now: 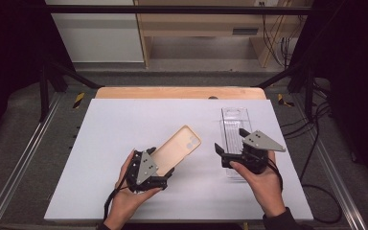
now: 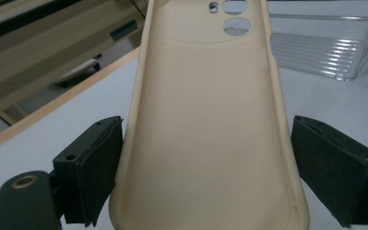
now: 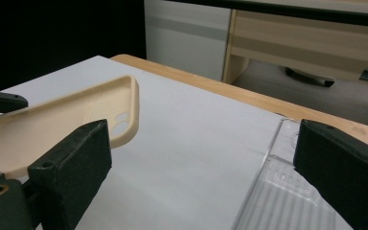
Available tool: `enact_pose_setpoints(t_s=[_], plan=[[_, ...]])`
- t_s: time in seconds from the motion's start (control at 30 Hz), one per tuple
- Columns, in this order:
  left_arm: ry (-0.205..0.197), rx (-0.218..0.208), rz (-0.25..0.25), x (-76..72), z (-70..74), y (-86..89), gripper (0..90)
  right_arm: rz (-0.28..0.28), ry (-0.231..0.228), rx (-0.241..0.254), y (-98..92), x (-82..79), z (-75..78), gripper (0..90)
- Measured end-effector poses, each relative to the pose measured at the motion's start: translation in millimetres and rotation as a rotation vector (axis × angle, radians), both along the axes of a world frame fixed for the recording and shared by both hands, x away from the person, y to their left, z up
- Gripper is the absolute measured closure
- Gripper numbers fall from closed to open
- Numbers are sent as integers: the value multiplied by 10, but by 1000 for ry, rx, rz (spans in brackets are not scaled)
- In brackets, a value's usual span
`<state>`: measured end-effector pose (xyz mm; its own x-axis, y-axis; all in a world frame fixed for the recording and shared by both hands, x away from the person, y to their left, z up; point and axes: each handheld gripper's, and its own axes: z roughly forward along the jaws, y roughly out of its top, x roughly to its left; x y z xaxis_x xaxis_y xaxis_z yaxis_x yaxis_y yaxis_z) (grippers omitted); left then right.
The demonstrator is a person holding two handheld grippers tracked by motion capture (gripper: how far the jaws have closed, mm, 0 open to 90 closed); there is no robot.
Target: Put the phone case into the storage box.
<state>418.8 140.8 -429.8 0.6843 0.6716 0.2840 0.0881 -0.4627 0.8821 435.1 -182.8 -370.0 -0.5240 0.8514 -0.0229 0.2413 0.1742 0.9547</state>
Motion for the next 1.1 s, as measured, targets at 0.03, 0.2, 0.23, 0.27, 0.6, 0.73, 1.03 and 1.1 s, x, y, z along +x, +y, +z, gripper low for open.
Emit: enact_pose_setpoints(t_s=[0.03,0.2,0.23,0.27,0.6,0.73,1.03,1.1], plan=[[2,-10,2,-9,6,16,122,3,6,-4,35,17,18,60],[-25,-36,23,-15,46,103,122,22,27,14,164,57,55,72],[-33,-38,27,-18,48,118,122,27,36,17,185,63,55,72],[-36,-42,29,-21,49,133,122,29,41,20,204,69,56,74],[-75,-56,42,-60,68,141,121,61,79,38,331,139,99,99],[-86,-52,30,-90,85,115,121,68,92,52,356,171,112,113],[-100,-49,23,-114,102,100,121,91,117,61,459,271,82,148],[-100,-51,21,-114,102,97,121,100,126,71,486,290,70,156]])
